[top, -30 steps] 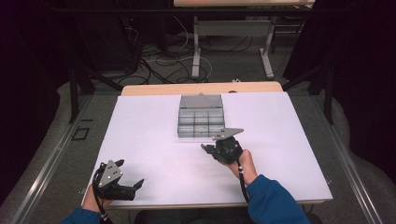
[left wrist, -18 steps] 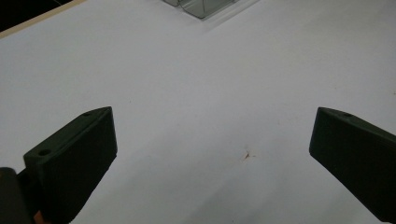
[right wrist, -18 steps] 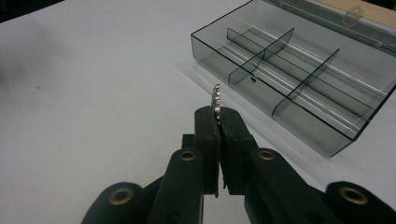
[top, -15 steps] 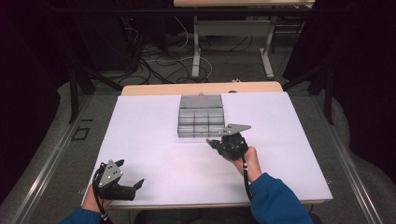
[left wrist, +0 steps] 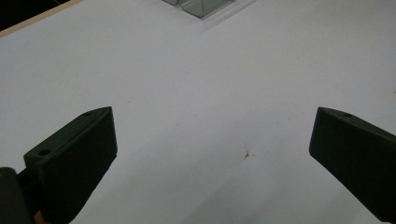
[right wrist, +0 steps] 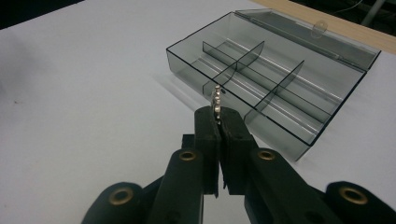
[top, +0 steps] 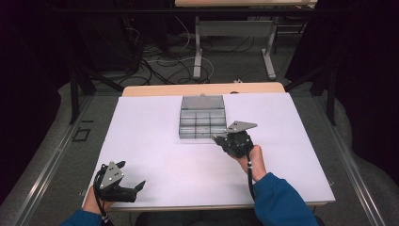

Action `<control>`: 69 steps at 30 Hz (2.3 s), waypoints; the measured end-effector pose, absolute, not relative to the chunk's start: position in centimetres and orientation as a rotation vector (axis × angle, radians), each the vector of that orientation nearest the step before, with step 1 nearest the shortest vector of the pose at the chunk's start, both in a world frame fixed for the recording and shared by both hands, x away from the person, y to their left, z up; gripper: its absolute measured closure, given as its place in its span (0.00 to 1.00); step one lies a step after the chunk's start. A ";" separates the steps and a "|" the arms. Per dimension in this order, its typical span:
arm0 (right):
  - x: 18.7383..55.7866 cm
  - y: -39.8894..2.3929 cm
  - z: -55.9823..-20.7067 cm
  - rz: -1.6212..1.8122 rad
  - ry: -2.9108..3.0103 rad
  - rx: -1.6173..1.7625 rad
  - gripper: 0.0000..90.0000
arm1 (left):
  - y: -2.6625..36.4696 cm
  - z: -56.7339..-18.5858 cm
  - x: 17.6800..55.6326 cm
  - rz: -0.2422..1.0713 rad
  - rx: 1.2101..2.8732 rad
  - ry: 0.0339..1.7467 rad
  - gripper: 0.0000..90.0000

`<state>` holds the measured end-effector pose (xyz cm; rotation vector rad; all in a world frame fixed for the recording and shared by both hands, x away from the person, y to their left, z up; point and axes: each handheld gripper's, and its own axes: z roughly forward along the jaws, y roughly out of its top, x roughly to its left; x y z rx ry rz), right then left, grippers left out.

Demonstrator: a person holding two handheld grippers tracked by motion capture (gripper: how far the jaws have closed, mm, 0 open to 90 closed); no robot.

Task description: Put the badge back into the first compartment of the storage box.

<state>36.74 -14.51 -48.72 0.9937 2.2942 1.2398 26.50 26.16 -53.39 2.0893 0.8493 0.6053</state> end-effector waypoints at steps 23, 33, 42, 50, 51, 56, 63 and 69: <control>38.9 -14.7 -47.2 1.218 2.248 1.018 0.97 | 26.2 -53.4 26.5 0.606 2.091 0.847 0.01; 40.0 -13.8 -46.5 1.197 2.242 1.020 0.97 | 26.2 -53.4 26.5 0.605 2.090 0.846 0.01; 41.0 -12.8 -46.1 1.169 2.253 0.998 0.97 | 26.2 -53.4 26.5 0.605 2.089 0.843 0.01; 41.9 -11.6 -45.9 1.138 2.274 0.984 0.97 | 26.2 -53.4 26.5 0.607 2.091 0.842 0.01; 42.0 -11.5 -45.8 1.140 2.275 0.980 0.97 | 26.2 -53.4 26.5 0.607 2.092 0.842 0.01; 42.4 -10.7 -45.7 1.128 2.283 0.979 0.97 | 26.2 -53.4 26.5 0.607 2.092 0.840 0.01; 43.1 -9.8 -45.7 1.120 2.288 0.969 0.97 | 26.2 -53.4 26.5 0.604 2.094 0.840 0.01; 43.7 -9.1 -45.7 1.110 2.294 0.966 0.97 | 26.2 -53.4 26.5 0.605 2.093 0.840 0.01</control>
